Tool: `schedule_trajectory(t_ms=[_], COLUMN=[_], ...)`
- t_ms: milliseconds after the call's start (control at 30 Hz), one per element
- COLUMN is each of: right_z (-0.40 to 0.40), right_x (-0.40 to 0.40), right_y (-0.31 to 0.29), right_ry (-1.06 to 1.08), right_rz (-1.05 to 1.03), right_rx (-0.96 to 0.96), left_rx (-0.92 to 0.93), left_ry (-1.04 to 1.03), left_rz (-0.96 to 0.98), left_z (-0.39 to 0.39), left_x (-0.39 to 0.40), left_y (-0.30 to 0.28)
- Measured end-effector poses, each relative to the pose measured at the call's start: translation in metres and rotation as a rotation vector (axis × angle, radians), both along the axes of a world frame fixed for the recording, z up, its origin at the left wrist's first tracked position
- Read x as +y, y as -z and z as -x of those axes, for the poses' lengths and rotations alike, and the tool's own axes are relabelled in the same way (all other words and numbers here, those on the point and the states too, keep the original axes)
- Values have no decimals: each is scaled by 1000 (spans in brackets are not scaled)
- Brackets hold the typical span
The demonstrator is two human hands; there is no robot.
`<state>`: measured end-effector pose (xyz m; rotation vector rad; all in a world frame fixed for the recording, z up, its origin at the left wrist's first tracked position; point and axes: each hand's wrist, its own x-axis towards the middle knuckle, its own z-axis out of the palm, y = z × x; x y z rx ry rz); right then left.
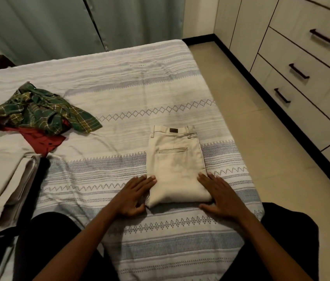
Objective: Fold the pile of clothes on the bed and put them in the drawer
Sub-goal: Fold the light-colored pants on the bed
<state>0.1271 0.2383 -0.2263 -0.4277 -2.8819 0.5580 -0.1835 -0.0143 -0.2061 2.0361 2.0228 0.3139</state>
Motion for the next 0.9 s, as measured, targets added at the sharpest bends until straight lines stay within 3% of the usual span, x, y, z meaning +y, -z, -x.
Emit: schedule_trajectory(t_ms=[167, 367, 400, 467, 600, 767, 900], right_z=[1, 22, 29, 46, 86, 151, 194], right_x=[3, 22, 23, 25, 37, 58, 83], right_y=[-1, -24, -35, -56, -80, -109, -102], right_ry=[42, 46, 105, 250, 461, 638, 762], right_rz=[-85, 24, 124, 344, 680, 684, 583], right_rx=[-6, 143, 158, 200, 330, 377, 350], left_rx=[123, 201, 153, -124, -633, -710, -590], left_ry=[7, -36, -49, -179, -643, -918, -1030], left_rz=[28, -206, -249, -296, -300, -436, -428], left_z=[2, -18, -18, -17, -17, 11, 30], left_x=[3, 28, 34, 46, 78, 140, 181], left_y=[-7, -13, -15, -26, -66, -84, -81])
